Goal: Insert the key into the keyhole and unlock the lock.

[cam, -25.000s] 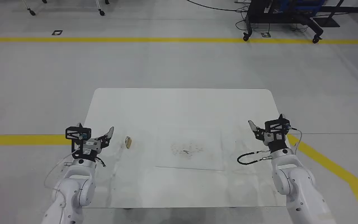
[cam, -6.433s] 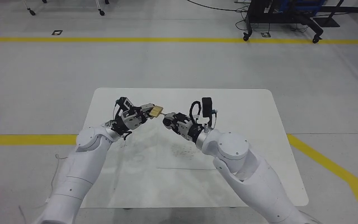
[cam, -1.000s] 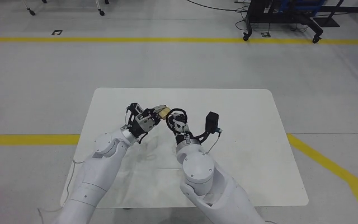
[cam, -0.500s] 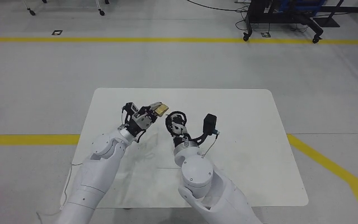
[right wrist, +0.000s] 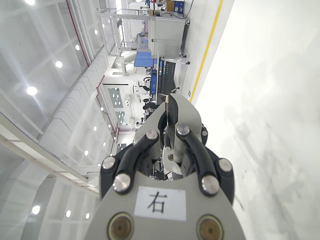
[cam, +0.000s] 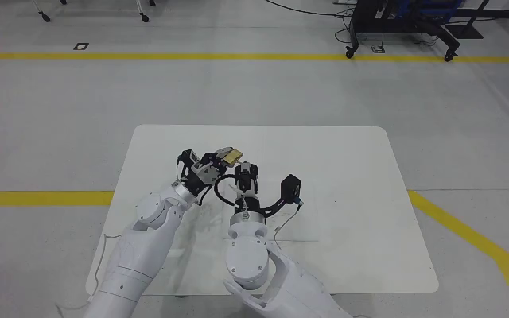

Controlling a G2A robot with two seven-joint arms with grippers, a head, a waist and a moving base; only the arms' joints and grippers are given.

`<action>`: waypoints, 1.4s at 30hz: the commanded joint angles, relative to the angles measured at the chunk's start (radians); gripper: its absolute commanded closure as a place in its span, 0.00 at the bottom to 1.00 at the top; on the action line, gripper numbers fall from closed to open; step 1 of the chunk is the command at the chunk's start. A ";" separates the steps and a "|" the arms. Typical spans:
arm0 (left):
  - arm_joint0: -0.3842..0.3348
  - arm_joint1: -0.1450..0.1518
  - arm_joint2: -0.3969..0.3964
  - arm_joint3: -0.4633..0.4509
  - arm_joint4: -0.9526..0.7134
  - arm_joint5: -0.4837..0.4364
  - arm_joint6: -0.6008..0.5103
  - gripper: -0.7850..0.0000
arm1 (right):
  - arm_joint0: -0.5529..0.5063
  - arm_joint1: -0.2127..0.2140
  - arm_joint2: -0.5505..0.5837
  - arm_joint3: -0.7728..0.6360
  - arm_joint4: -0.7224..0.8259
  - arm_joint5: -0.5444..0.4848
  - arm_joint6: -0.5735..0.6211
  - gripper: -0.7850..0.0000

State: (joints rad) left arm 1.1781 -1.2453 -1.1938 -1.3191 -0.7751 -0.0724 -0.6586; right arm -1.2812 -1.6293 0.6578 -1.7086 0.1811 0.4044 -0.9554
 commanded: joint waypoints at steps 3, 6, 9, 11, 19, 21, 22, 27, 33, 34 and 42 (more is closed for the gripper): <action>0.009 -0.001 -0.002 -0.008 0.000 -0.009 0.000 1.00 | -0.004 -0.019 0.004 0.009 0.005 -0.011 -0.027 1.00; 0.013 -0.002 -0.005 -0.013 0.002 -0.012 -0.004 1.00 | -0.007 -0.028 0.009 0.014 0.005 -0.004 -0.029 1.00; 0.018 -0.002 -0.007 -0.018 0.004 -0.014 -0.007 1.00 | -0.011 -0.038 0.014 0.022 -0.007 0.000 -0.040 1.00; 0.019 -0.003 -0.006 -0.020 0.007 -0.015 -0.008 1.00 | -0.015 -0.044 0.015 0.025 -0.013 0.000 -0.039 1.00; 0.025 -0.004 -0.009 -0.025 0.020 -0.021 -0.005 1.00 | -0.022 -0.060 0.021 0.038 -0.044 0.011 -0.042 1.00; 0.026 -0.005 -0.009 -0.027 0.025 -0.025 -0.004 1.00 | -0.019 -0.062 0.018 0.044 -0.051 0.013 -0.057 1.00; 0.027 -0.005 -0.009 -0.028 0.026 -0.025 -0.003 1.00 | -0.017 -0.062 0.016 0.048 -0.050 0.013 -0.059 1.00; 0.031 -0.007 -0.011 -0.031 0.029 -0.028 0.001 1.00 | -0.008 -0.065 0.004 0.062 -0.046 0.025 -0.070 1.00; 0.038 -0.008 -0.012 -0.037 0.035 -0.033 0.000 1.00 | 0.001 -0.069 -0.002 0.069 -0.035 0.033 -0.084 1.00; 0.038 -0.008 -0.012 -0.038 0.038 -0.033 -0.001 1.00 | 0.001 -0.069 -0.003 0.069 -0.034 0.032 -0.086 1.00; 0.045 -0.009 -0.014 -0.048 0.064 -0.043 0.021 1.00 | 0.010 -0.072 -0.014 0.084 -0.026 0.047 -0.102 1.00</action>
State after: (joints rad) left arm 1.2218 -1.2543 -1.2080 -1.3648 -0.7121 -0.1155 -0.6394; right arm -1.2730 -1.7003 0.6441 -1.6270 0.1511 0.4477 -1.0567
